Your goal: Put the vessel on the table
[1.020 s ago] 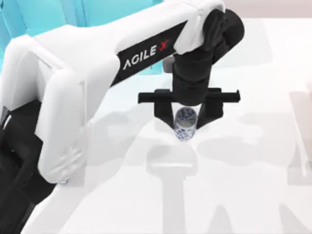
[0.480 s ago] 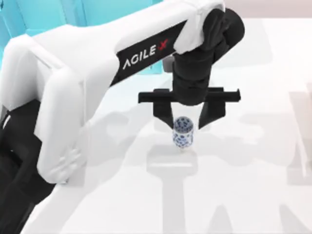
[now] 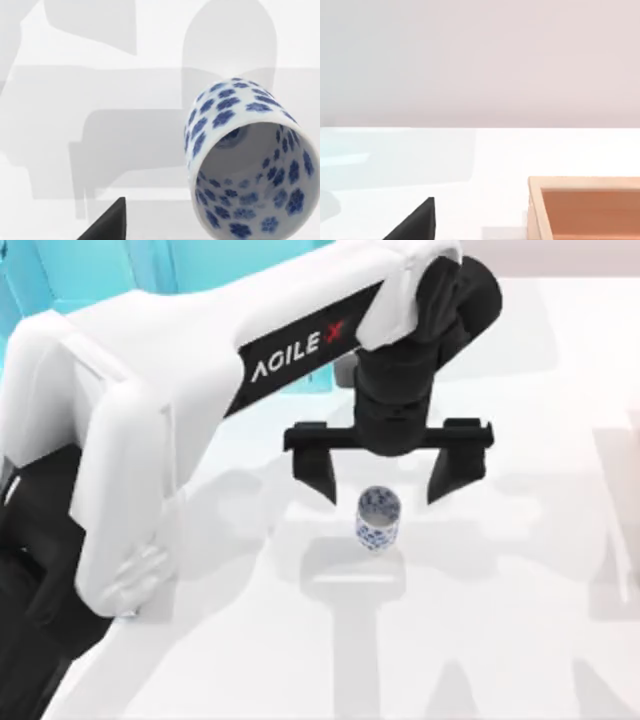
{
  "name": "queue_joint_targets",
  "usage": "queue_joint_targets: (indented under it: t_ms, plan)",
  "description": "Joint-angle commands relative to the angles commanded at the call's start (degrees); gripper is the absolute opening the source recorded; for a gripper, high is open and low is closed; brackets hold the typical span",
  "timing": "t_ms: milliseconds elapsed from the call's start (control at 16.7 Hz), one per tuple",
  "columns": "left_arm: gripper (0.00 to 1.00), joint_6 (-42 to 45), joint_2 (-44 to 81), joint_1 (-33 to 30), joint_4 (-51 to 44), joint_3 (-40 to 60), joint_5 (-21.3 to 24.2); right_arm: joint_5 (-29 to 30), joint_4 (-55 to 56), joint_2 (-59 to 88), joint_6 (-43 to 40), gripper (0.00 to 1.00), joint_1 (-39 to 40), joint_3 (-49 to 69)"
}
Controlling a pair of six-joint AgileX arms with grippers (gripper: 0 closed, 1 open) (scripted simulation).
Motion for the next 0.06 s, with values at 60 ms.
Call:
queue_joint_targets:
  t_ms: [60]
  plan:
    - [1.0,0.0,0.0,0.0,0.0,0.0,0.0,0.0,0.0,0.0,0.0,1.0,0.0,0.0]
